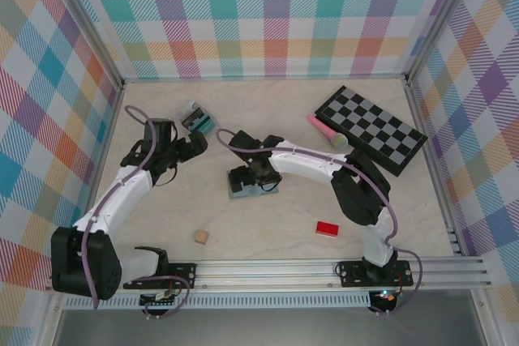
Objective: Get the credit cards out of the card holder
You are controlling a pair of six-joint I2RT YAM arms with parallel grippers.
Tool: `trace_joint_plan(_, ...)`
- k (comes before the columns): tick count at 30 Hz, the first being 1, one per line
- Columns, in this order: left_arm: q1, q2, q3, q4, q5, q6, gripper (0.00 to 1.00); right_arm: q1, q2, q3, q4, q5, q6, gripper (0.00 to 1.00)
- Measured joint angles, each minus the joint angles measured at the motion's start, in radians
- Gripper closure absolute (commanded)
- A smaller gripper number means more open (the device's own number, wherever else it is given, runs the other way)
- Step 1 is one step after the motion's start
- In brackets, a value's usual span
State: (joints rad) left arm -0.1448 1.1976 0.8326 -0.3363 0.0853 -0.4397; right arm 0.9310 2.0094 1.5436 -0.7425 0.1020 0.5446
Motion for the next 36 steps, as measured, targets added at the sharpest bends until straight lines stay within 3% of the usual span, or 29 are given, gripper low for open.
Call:
trace_joint_plan(8,0.002,-0.087,-0.122,0.016,0.132,-0.059,0.0,0.01,0.105,0.115,-0.07,0.051,-0.008,0.05)
trace_joint_plan(19,0.002,-0.082,-0.179,-0.009,0.154,-0.113,0.0,0.013,0.156,0.128,-0.1,0.105,-0.037,0.07)
trace_joint_plan(36,-0.008,0.046,-0.185,0.055,0.273,-0.193,0.13,-0.023,0.127,0.058,-0.026,0.061,-0.033,0.27)
